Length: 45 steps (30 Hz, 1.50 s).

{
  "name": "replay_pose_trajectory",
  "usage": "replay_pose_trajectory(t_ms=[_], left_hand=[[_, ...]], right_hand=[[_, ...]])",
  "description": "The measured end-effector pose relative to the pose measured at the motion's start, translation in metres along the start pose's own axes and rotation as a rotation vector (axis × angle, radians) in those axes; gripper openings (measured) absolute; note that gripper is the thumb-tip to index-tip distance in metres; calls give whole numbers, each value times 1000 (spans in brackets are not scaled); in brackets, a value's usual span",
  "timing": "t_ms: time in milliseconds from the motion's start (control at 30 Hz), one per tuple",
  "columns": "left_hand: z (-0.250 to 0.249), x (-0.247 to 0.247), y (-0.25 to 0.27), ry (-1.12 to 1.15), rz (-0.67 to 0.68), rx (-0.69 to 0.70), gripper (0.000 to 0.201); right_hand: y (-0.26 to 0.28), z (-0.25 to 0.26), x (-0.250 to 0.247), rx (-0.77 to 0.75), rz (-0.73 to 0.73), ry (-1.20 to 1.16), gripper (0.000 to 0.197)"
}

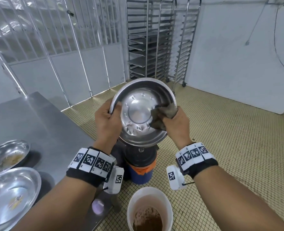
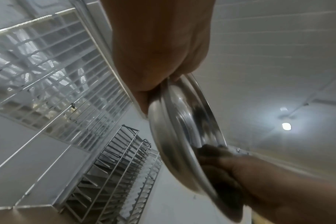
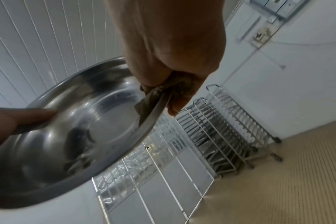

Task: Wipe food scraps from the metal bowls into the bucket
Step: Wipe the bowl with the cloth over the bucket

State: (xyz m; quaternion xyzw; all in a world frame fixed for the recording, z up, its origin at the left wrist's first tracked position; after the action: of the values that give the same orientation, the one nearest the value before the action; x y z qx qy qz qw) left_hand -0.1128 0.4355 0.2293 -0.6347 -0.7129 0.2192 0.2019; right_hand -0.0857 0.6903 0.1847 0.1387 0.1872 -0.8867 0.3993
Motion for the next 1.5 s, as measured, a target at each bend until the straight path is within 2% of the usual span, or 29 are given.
replay_pose_trajectory(t_ms=[67,167,233,300,367,433,533,600,667,767,833,933,1033,1133,1233,1300,1400,1500], left_hand=[[3,1,4,-52,41,11,21],[9,12,13,-156,196,-31,22],[10,14,13,-168,218,-56,23],[8,11,9,-130,159,-71,24],[4,5,5,-39,49,-80,24],[5,0,2,32,-46,-74,20],[9,0,6,84,-105,-45,19],[13,-1,9,74,-120,-46,19],[16,-1,9,-7,-52,-49,20],[20,-1,0,-103,118,-83,22],[23,0,-6,-114,224,-108,24],[25,5,-8,-148,333,-60,25],[24,7,-2,-88,253,-57,25],[18,9,2,-18,111,-82,27],[18,2,3,11,-17,-122,22],[19,4,6,-15,47,-117,21],[19,13,16,-89,174,-109,21],[16,14,14,-21,102,-135,23]], right_hand=[[-3,1,-2,-2,20,50,28],[-19,31,-10,-140,57,218,23],[-26,49,-13,-224,83,286,27],[-25,51,-15,-217,49,211,29],[-18,37,-14,-130,5,33,24],[-5,15,-4,-18,23,-93,17],[11,-6,14,82,72,-188,6],[14,-11,20,123,97,-239,7],[11,-12,16,120,83,-215,12],[-2,-1,-2,13,57,-101,22],[-10,13,-8,-92,138,63,27],[-16,27,-7,-216,242,313,32],[-17,29,-12,-207,156,230,30],[0,5,-6,-55,56,-91,16],[21,-27,17,100,175,-159,17],[17,-28,14,100,181,-81,17],[-6,-3,-2,28,145,-19,16],[-13,14,-8,-46,61,-38,19]])
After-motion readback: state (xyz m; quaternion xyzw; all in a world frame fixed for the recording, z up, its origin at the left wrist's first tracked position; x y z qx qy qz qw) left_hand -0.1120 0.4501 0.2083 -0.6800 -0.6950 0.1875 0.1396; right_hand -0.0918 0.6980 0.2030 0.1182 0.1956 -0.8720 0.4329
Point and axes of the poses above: each hand's wrist, its own y-axis away from the middle knuckle, its own x-axis out of the palm, z = x × y, the point moved 6 cm from there along -y, towards the middle knuckle, and after that the axes turned 8 degrees about x, right-handed, at the moved point
